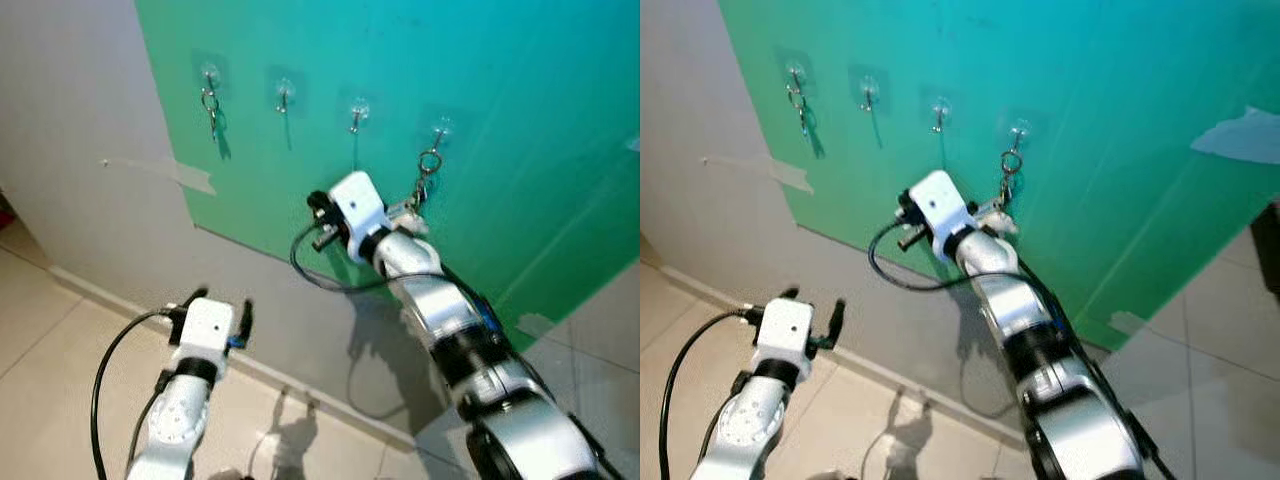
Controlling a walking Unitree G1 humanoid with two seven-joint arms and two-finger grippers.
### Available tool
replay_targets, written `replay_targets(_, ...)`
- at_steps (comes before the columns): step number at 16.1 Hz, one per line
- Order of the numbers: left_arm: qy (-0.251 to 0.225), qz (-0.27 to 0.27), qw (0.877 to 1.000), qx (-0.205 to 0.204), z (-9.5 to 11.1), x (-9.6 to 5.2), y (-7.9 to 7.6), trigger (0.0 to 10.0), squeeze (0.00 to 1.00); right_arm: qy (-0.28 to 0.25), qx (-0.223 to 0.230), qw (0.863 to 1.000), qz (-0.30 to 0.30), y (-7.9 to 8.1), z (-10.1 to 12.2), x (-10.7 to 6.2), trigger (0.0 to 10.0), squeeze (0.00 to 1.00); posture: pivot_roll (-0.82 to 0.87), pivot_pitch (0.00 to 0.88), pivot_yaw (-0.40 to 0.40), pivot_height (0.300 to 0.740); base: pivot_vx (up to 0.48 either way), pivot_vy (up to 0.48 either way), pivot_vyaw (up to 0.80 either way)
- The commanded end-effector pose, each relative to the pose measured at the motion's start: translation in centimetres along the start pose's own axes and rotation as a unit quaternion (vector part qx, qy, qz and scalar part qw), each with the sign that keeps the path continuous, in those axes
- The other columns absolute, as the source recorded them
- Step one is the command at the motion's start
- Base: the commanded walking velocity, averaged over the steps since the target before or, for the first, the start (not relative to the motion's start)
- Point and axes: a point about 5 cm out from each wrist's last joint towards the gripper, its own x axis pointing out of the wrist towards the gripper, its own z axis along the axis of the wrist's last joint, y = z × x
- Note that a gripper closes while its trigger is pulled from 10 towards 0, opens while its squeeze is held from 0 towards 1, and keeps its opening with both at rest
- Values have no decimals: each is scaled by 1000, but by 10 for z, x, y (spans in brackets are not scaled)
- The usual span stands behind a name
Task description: Hang keys on a hook
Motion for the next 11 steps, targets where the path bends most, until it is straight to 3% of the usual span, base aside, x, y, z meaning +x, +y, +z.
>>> replay_targets(1,-25,-7,1000,10,9,-1,-3,10000,0,-25,-13,999,-29,-17,14,2,10000,0,-22,0,-84,736,0,0,0)
replay_targets(4,-48,-9,999,14,18,1,-3,10000,0,-37,-5,999,-7,-8,14,5,10000,0,-11,0,-86,736,0,0,0)
replay_targets(7,-48,-7,999,13,18,3,-3,10000,0,-49,9,999,8,0,12,-5,10000,0,-18,0,-85,736,0,0,0)
replay_targets(11,-53,-6,999,9,19,5,-3,10000,0,-81,1,997,3,2,29,-24,10000,0,-39,0,-79,736,0,0,0)
